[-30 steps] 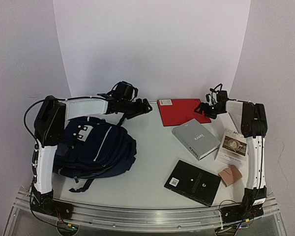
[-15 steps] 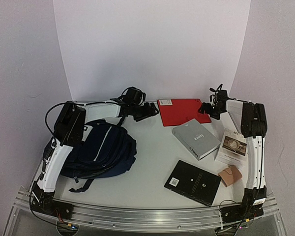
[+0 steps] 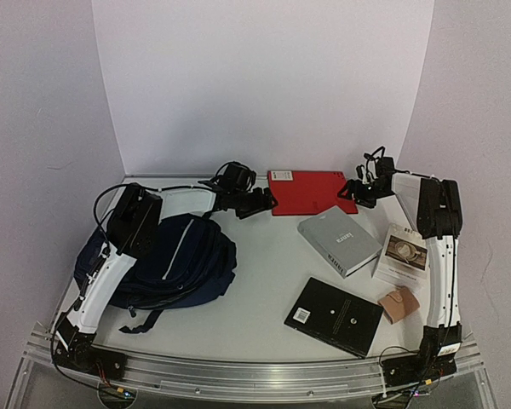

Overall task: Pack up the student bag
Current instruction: Pick up the files from the center of the board.

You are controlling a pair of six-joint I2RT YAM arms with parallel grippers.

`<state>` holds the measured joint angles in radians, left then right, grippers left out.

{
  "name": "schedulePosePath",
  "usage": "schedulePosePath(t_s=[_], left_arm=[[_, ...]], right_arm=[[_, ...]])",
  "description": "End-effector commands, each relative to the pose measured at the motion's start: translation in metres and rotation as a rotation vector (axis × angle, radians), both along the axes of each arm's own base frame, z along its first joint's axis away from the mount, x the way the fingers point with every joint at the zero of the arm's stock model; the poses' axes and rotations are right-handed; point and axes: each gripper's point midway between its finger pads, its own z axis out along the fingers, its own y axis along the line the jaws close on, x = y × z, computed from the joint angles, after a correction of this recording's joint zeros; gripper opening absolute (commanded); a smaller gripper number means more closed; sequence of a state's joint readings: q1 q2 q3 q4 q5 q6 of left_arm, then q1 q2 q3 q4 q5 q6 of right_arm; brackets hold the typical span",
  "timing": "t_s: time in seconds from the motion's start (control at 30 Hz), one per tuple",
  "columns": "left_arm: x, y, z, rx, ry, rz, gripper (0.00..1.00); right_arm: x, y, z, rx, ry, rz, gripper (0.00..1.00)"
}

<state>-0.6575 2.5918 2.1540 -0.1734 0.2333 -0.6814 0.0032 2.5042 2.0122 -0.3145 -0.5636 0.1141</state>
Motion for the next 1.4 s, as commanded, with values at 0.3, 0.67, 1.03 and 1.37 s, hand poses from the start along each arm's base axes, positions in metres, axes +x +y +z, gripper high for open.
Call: schedulePosePath(t_s=[0.3,0.67,1.03,1.37], left_arm=[[0.035,0.007,0.001,-0.021,-0.114,0.004,0.83],[0.031,-0.007,-0.013,-0.088,-0.078,-0.054,0.81],[-0.01,0.0,-0.001,-0.087,-0.056,-0.103,0.74],[-0.071,0.037,0.013,0.016,0.0,-0.09,0.73]], right_arm=[[-0.022,0.031,-0.021,-0.022,0.051,0.085,0.83],[-0.032,0.053,-0.023,0.002,0.065,0.136,0.83],[-0.065,0.092,-0.02,0.009,0.095,0.222,0.79],[-0.123,0.113,0.024,0.026,0.085,0.239,0.75]])
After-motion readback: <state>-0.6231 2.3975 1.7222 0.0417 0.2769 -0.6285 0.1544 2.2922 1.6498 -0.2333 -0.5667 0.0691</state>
